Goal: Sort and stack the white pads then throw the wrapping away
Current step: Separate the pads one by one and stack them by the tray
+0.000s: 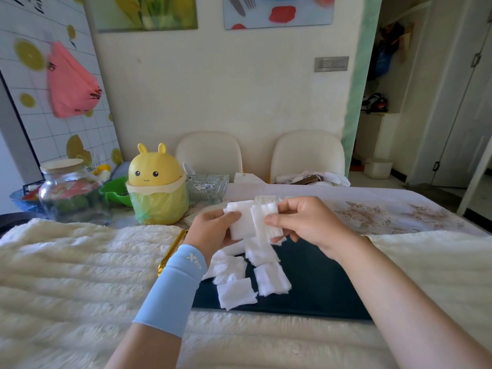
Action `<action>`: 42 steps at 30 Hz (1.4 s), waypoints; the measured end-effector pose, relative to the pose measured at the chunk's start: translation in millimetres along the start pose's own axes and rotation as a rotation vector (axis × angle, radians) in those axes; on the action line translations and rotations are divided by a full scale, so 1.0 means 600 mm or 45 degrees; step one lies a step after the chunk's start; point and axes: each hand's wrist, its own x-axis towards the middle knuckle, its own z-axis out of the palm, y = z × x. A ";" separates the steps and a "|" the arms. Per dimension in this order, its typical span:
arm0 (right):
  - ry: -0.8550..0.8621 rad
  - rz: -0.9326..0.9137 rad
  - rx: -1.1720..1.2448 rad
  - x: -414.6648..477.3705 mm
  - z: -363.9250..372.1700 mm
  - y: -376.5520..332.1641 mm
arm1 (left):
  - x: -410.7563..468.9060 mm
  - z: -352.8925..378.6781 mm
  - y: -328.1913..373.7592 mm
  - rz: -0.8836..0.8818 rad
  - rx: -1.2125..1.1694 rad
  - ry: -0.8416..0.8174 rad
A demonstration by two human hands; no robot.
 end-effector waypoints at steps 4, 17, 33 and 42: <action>0.055 -0.004 0.086 -0.001 0.004 -0.009 | -0.005 0.015 -0.007 -0.034 0.000 -0.164; 0.248 -0.025 -0.241 0.013 0.008 0.004 | -0.010 0.026 -0.004 -0.048 -0.042 -0.379; -0.250 0.126 0.010 0.013 -0.042 0.007 | 0.004 0.056 -0.001 0.212 0.350 -0.239; -0.121 0.168 -0.079 0.096 -0.135 -0.036 | 0.089 0.118 0.085 0.390 0.605 -0.428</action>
